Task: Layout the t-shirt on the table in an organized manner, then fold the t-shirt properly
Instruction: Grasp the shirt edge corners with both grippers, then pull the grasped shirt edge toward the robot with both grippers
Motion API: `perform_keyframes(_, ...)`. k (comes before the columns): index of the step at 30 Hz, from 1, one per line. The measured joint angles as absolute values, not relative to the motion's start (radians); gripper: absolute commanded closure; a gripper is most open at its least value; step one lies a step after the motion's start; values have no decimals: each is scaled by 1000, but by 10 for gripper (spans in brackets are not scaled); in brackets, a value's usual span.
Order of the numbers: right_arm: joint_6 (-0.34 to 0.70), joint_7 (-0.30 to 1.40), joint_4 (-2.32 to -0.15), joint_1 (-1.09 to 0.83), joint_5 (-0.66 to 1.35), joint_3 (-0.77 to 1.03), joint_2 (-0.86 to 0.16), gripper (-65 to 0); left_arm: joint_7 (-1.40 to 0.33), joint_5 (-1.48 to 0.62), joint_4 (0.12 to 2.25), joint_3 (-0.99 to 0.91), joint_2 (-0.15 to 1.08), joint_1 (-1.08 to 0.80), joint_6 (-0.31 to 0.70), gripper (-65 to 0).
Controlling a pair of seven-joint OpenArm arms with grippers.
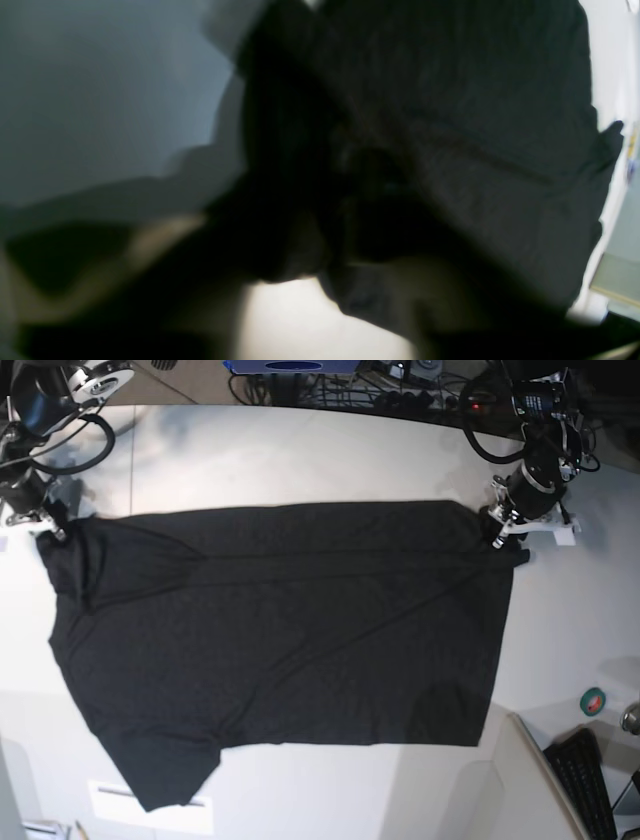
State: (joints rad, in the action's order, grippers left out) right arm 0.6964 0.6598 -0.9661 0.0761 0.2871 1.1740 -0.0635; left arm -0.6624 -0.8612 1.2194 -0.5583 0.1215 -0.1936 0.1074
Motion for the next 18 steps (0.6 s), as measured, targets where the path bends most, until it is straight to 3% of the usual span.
perform_keyframes(4, 697, 717, -974, 71, 286, 1170, -84, 0, -683, -860, 1235, -553, 138, -199, 102, 0)
perform_keyframes(8, 694, 846, -1114, 12, 281, 1167, -88, 0, -694, -847, 1333, -554, 159, -274, 95, 0)
perform_keyframes(18, 690, 947, -1396, -148, 274, 1165, 15, 0, -693, -846, 1459, -554, 165, -406, 88, 0)
